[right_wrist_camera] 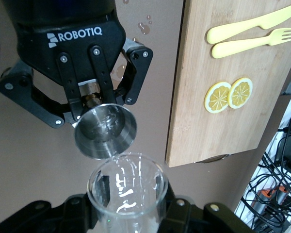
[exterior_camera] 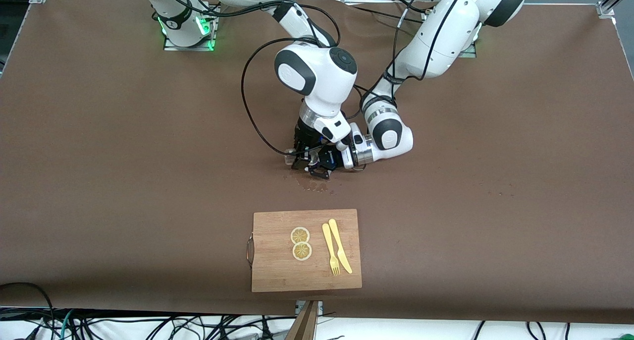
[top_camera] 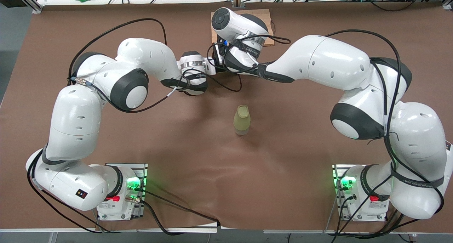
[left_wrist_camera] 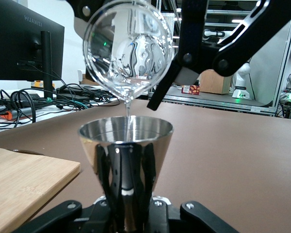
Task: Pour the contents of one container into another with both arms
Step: 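Tilt the glass with the right gripper, pouring liquid into the jigger, then carry the glass back with the right gripper while the left gripper returns the jigger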
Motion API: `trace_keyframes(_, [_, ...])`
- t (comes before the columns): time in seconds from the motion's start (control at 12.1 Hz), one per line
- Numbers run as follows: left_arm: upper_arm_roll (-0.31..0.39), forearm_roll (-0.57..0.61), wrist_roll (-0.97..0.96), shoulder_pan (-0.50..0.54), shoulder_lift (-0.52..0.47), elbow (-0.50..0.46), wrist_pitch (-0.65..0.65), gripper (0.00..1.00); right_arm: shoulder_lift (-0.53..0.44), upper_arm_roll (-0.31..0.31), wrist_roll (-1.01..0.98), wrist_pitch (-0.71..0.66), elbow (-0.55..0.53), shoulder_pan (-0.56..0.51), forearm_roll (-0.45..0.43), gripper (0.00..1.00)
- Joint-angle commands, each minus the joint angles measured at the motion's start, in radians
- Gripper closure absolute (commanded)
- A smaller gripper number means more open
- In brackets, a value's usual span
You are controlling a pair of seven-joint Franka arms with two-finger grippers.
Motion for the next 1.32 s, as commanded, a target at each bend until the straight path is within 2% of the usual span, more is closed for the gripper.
trace_keyframes(0.0, [0.012, -0.055, 0.029, -0.017, 0.004, 0.018, 0.009, 1.00, 0.017, -0.013, -0.018, -0.016, 0.037, 0.002, 0.000, 0.92])
trace_keyframes(0.49, [0.025, -0.057, 0.025, -0.014, -0.004, 0.017, 0.011, 1.00, -0.015, -0.014, -0.122, 0.032, 0.035, -0.061, 0.224, 0.92])
trace_keyframes(0.82, [0.036, -0.054, 0.020, 0.000, -0.011, 0.017, 0.008, 1.00, -0.078, -0.019, -0.165, 0.072, 0.017, -0.170, 0.435, 0.92])
trace_keyframes(0.99, [0.044, -0.049, 0.014, 0.028, -0.016, 0.017, 0.005, 1.00, -0.133, -0.007, -0.222, 0.137, -0.064, -0.240, 0.576, 0.92])
trace_keyframes(1.16, [0.044, -0.041, 0.009, 0.063, -0.030, 0.015, 0.002, 1.00, -0.190, 0.056, -0.301, 0.216, -0.158, -0.350, 0.685, 0.91])
trace_keyframes(1.24, [0.044, -0.028, 0.006, 0.084, -0.037, 0.015, 0.000, 1.00, -0.218, 0.062, -0.352, 0.239, -0.202, -0.390, 0.737, 0.91])
